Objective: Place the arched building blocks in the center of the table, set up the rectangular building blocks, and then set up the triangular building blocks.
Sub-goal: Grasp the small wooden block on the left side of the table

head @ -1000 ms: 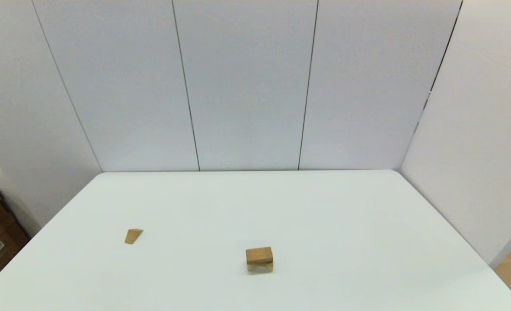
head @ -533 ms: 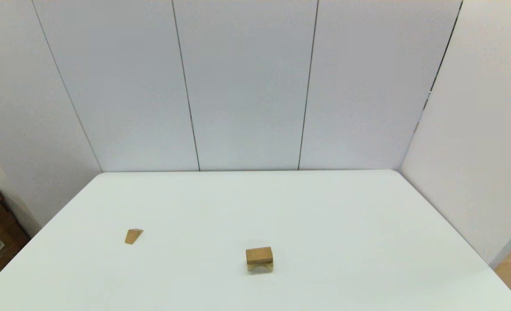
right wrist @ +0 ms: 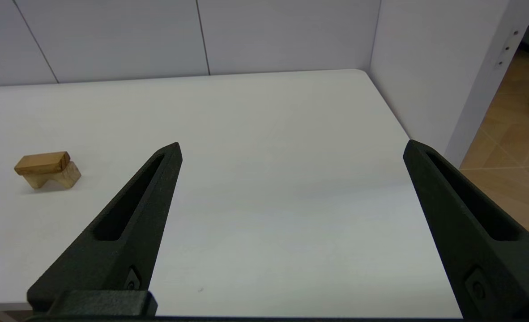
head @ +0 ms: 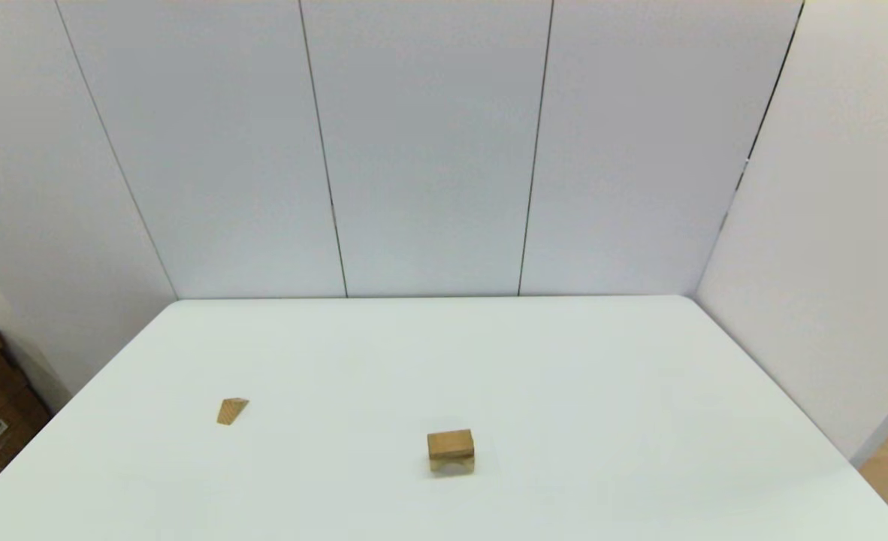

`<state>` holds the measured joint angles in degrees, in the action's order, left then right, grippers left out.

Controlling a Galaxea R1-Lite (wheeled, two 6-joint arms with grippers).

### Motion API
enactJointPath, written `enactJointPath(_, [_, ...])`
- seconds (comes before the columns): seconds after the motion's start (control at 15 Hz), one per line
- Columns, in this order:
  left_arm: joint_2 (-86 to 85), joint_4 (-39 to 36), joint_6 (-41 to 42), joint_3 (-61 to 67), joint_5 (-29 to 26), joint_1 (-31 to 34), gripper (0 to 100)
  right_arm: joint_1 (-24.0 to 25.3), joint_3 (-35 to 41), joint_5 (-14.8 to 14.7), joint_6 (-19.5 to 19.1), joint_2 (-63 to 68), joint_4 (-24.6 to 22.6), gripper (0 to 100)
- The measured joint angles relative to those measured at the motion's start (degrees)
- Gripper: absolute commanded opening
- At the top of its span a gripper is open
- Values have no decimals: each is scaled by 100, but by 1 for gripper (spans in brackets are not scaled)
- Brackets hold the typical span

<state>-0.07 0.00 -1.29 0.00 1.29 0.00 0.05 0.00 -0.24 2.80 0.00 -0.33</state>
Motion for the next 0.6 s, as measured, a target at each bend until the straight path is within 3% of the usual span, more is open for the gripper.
enactJointPath(0.6, [0, 5, 44, 0, -15, 0, 100, 0, 0, -2, 0, 0, 2, 100])
